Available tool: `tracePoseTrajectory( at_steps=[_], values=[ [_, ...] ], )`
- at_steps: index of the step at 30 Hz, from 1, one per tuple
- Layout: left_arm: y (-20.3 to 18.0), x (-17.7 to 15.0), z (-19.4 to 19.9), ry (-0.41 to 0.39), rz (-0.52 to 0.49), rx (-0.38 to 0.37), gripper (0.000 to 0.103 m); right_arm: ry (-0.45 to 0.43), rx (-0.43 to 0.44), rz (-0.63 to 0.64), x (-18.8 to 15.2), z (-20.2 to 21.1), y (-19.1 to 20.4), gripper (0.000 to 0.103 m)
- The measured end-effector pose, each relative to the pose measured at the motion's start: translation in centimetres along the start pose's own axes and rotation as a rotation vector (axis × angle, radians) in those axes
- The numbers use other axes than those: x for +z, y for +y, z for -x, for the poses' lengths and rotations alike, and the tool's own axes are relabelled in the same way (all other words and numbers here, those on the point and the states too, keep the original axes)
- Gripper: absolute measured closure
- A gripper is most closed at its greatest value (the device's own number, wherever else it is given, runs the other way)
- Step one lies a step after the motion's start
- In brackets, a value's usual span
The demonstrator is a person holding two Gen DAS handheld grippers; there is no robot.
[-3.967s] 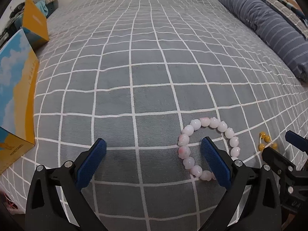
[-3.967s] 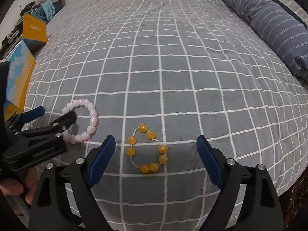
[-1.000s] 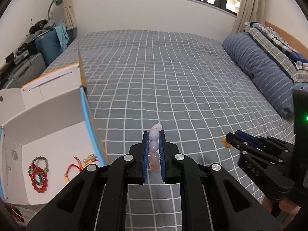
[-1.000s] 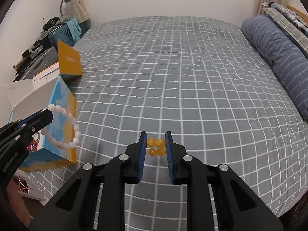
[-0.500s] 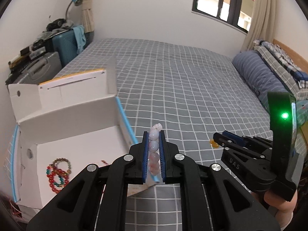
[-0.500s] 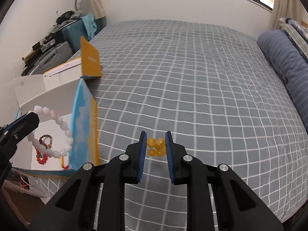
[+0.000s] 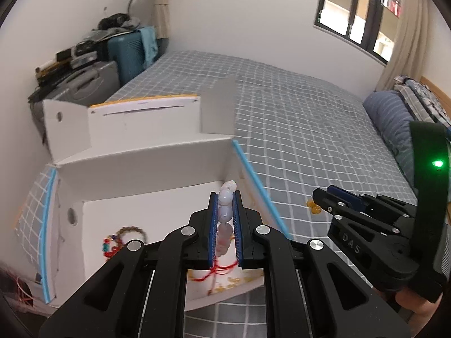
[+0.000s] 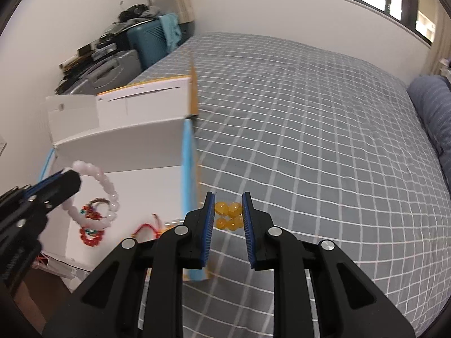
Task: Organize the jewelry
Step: 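Open the left tool to drop the pink bracelet into the box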
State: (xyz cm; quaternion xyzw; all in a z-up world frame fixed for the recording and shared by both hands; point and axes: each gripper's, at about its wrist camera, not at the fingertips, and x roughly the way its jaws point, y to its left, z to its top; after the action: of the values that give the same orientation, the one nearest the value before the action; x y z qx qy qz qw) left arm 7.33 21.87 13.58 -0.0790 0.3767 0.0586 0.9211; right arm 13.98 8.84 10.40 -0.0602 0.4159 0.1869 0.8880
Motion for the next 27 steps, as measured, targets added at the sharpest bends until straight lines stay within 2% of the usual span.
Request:
tracePoseTrajectory(
  at_steps=[7,14,19,21,27],
  values=[
    [4.3,-1.1,0.4,0.011,0.054,0.04,0.093,0.021,0.063,0.045,0.2,-0.9,4.6,0.084],
    [7.9,-2.8,-0.8,0.048,0.093,0.109,0.093,0.057,0.088,0.082,-0.6,-3.1,8.6,0.084],
    [9.5,-3.9,-1.6,0.065,0.105,0.13,0.093,0.102,0.114,0.089,-1.2,-5.1,9.9,0.084],
    [10.1,-4.5,-2.1,0.077,0.111,0.133,0.093,0.112,0.114,0.088,-1.4,-5.7,10.1,0.091],
    [11.1,-5.2,-3.5,0.112,0.117,0.157,0.093,0.133,0.108,0.089,-1.6,-7.0,10.6,0.091]
  ],
)
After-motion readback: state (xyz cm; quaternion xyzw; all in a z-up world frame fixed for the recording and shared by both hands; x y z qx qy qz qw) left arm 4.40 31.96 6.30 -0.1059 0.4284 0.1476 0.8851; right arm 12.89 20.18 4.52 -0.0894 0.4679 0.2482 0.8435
